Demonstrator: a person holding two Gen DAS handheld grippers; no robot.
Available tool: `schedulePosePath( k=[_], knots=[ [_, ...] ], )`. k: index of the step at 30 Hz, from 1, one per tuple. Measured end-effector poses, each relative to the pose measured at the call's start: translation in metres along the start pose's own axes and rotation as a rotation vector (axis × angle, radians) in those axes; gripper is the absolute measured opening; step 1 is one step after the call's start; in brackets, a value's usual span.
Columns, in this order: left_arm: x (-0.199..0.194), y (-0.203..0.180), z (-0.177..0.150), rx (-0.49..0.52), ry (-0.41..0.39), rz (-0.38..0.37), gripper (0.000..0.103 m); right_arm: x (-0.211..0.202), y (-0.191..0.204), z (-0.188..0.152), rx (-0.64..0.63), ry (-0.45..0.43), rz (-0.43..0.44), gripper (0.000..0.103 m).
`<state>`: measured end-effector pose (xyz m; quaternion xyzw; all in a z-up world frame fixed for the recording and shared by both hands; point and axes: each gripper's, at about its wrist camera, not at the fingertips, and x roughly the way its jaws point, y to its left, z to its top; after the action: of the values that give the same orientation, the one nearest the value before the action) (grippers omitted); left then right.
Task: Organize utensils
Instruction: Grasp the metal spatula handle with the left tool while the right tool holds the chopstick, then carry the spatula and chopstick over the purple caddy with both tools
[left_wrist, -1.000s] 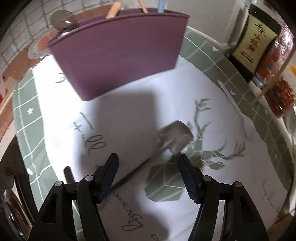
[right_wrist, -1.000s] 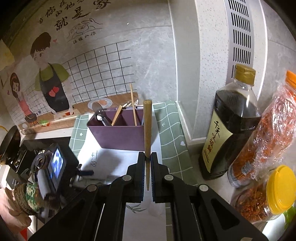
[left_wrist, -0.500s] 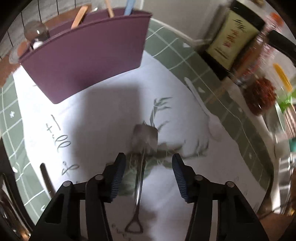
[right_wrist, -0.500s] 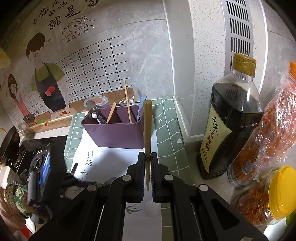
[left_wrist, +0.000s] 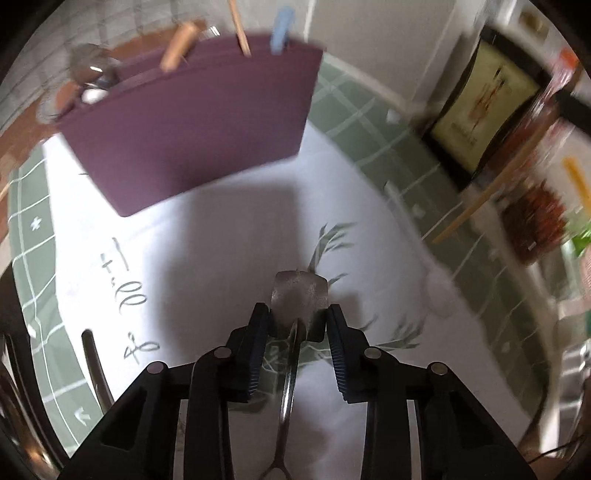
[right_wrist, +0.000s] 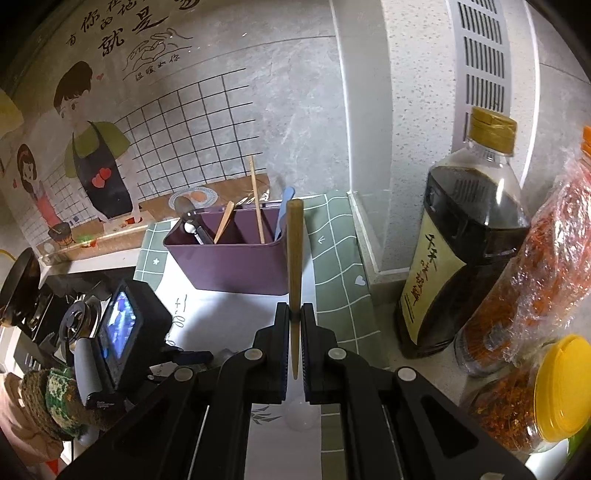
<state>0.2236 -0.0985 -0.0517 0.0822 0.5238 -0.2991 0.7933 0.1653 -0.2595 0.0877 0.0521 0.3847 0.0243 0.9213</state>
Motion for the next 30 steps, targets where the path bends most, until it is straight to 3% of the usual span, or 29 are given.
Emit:
schedulePosePath(
  k=[7,8,9,13,16,21,25,30],
  knots=[
    [-0.067,0.019,-0.015,-0.137,-0.25,-0.056,0.031,0.005,0.02,0.005,-0.057,0.015,0.012,0.006],
    [-0.074,0.023,-0.016,-0.144,-0.277,-0.046,0.016,0.007,0.024,0.006,-0.067,0.018,0.011,0.006],
    [-0.074,0.017,-0.01,-0.146,-0.289,-0.037,0.009,0.008,0.027,0.007,-0.074,0.02,0.011,0.006],
    [-0.092,0.023,-0.004,-0.155,-0.351,-0.003,0.009,0.013,0.038,0.011,-0.1,0.022,0.026,0.006],
    [-0.091,0.03,0.002,-0.164,-0.334,0.025,0.009,0.018,0.046,0.014,-0.125,0.025,0.03,0.006],
    [-0.064,0.044,0.008,-0.233,-0.205,0.021,0.013,0.026,0.043,0.012,-0.118,0.045,0.028,0.006],
    [-0.028,0.027,0.011,-0.219,-0.11,-0.008,0.035,0.029,0.024,0.01,-0.082,0.057,-0.012,0.006],
    [0.002,-0.007,0.018,-0.133,-0.053,-0.009,0.041,0.022,-0.002,0.007,-0.037,0.046,-0.051,0.006]
  ],
)
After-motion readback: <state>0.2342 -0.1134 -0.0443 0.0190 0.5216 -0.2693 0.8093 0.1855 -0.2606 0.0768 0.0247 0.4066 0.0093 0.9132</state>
